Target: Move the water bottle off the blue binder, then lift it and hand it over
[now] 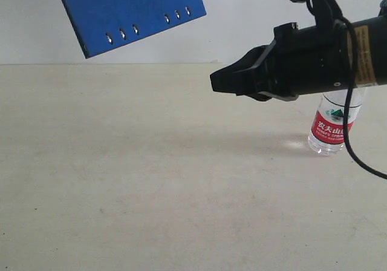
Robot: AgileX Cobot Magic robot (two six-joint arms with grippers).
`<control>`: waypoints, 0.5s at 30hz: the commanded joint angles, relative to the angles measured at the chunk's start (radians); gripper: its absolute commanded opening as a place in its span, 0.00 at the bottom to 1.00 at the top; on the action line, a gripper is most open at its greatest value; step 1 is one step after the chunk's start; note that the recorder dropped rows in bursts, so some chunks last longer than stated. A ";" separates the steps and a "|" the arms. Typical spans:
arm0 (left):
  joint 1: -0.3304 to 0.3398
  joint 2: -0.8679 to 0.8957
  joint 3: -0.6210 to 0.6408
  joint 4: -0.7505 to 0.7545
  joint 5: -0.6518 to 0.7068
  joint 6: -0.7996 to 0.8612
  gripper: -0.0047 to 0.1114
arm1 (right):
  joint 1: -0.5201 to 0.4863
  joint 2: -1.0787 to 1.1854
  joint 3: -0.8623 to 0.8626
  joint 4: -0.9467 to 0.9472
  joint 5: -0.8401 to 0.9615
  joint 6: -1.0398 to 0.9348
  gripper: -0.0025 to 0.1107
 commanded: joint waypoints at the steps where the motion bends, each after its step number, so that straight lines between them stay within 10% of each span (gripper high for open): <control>1: 0.001 -0.003 0.111 0.006 -0.185 -0.042 0.09 | -0.001 -0.084 -0.005 0.003 0.039 -0.002 0.02; 15: 0.001 0.100 0.179 0.002 -0.175 -0.047 0.09 | -0.001 -0.414 -0.005 0.003 0.054 0.018 0.02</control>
